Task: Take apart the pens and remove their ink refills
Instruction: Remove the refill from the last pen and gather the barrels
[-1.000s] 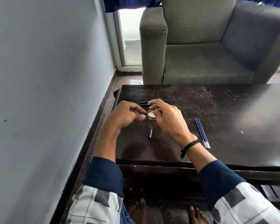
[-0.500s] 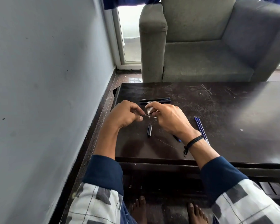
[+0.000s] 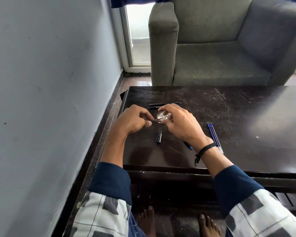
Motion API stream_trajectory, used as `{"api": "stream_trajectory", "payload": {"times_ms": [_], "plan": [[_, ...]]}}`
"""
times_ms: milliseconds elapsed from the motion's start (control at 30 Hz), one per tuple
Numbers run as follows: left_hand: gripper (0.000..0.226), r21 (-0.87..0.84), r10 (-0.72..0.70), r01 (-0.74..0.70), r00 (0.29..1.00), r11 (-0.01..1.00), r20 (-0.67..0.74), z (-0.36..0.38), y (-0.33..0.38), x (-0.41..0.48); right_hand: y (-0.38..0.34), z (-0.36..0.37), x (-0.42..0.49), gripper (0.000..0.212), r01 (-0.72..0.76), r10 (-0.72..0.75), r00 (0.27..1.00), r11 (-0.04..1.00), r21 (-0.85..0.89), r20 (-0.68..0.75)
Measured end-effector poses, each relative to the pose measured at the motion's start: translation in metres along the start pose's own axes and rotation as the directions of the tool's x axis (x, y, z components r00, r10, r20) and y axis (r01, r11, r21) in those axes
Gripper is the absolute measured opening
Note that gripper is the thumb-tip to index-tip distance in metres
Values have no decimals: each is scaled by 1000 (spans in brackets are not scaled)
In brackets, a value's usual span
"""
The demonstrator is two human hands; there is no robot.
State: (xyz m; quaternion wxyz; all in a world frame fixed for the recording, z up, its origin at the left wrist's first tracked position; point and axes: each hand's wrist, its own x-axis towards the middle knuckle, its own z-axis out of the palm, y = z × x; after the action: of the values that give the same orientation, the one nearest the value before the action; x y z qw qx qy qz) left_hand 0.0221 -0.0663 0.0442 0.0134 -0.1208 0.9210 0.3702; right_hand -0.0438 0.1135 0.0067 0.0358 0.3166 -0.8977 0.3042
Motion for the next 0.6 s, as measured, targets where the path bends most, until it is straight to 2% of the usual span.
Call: {"api": "stream_trajectory", "payload": {"times_ms": [200, 400, 600], "plan": [[13, -9, -13, 12, 999, 1000, -30, 2, -2, 2, -2, 2, 0, 18, -67, 68, 997, 998, -18, 26], [13, -6, -17, 17, 999, 1000, -33, 6, -1, 3, -7, 1, -2, 36, -54, 54, 999, 998, 26, 1], [13, 2, -23, 23, 999, 1000, -35, 7, -1, 4, -6, 2, -1, 18, -56, 56, 998, 998, 9, -33]]}}
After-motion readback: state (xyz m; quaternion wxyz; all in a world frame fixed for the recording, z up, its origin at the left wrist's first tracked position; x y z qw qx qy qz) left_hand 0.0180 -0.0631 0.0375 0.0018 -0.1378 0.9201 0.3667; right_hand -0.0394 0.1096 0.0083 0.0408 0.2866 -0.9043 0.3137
